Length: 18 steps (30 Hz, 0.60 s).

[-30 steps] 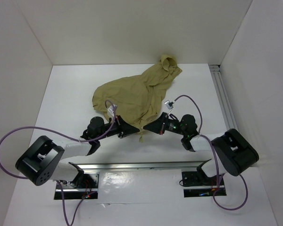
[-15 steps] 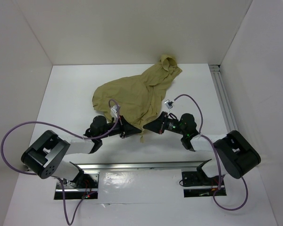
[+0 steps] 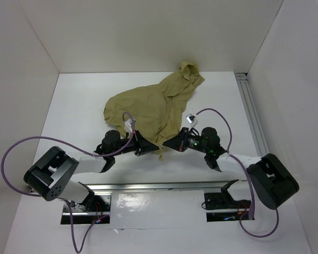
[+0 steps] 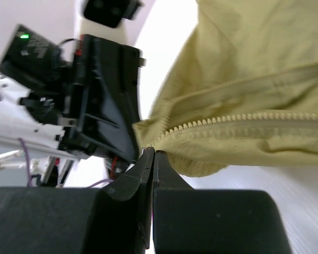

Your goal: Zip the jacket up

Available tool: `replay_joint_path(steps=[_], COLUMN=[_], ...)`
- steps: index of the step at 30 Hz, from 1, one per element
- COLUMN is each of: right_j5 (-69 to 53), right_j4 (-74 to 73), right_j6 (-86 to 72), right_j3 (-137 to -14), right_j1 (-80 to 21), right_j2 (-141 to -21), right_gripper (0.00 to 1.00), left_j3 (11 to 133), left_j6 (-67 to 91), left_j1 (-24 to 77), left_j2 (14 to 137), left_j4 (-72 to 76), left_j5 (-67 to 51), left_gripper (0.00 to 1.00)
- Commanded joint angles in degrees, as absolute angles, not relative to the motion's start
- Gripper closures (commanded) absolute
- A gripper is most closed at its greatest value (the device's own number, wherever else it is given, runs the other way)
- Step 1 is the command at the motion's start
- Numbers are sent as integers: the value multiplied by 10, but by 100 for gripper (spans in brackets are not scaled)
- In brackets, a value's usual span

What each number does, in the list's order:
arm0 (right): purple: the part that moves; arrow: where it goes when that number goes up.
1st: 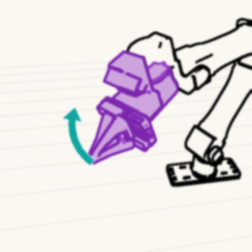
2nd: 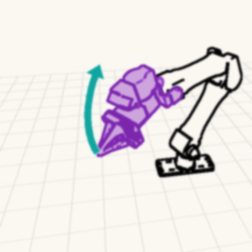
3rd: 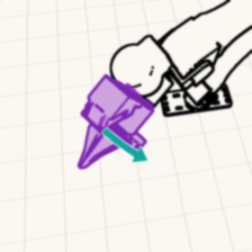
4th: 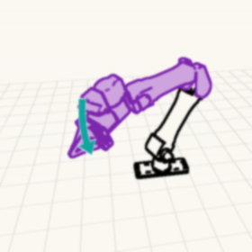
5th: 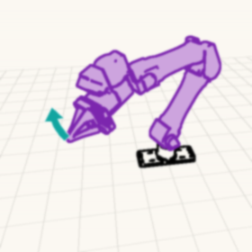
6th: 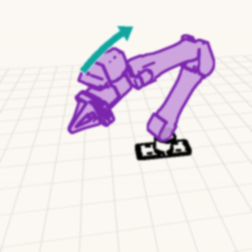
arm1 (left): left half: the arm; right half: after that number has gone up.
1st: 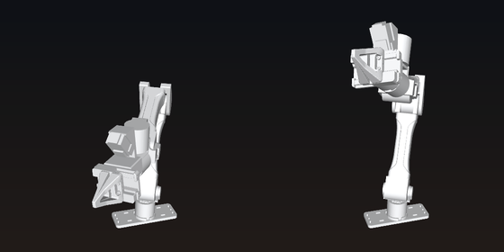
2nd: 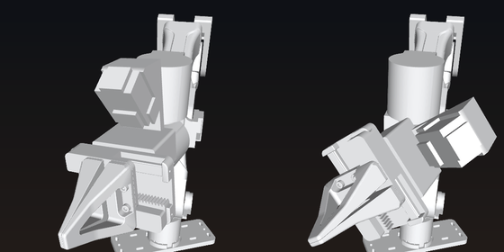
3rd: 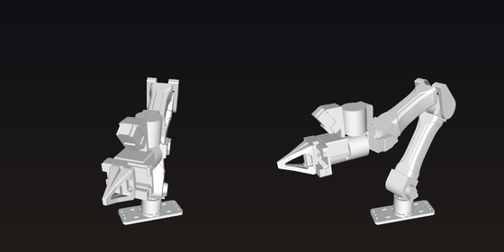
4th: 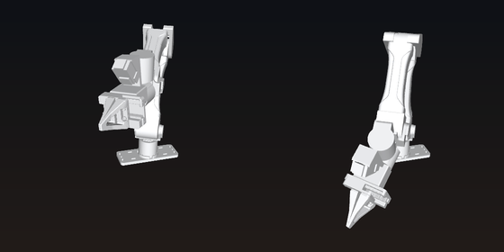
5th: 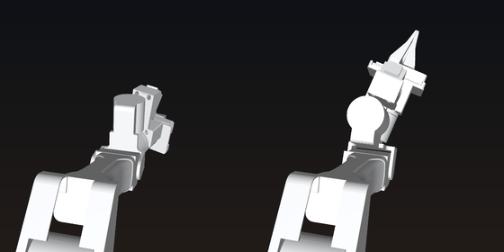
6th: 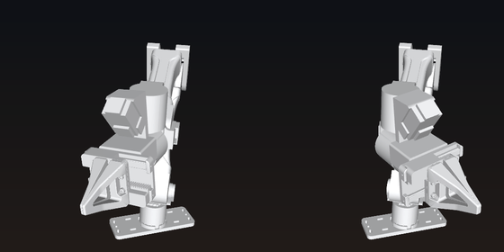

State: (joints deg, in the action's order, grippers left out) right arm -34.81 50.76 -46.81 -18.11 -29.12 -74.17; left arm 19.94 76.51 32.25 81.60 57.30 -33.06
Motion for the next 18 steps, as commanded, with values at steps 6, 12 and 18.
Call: replay_joint_path(steps=[6,12,18], right_j5=[-230,-224,-224], right_j4=[360,366,387], right_j6=[-438,-454,-479], right_j3=[-200,-181,-176], right_j1=[-298,-303,-303], right_j2=[-688,-671,-658], right_gripper=[99,100,100], left_j3=[223,235,235], left_j6=[723,700,700], left_j1=[344,354,354], left_j2=[818,845,861], left_j4=[526,499,512], left_j5=[-363,-358,-358], left_gripper=[100,100,100])
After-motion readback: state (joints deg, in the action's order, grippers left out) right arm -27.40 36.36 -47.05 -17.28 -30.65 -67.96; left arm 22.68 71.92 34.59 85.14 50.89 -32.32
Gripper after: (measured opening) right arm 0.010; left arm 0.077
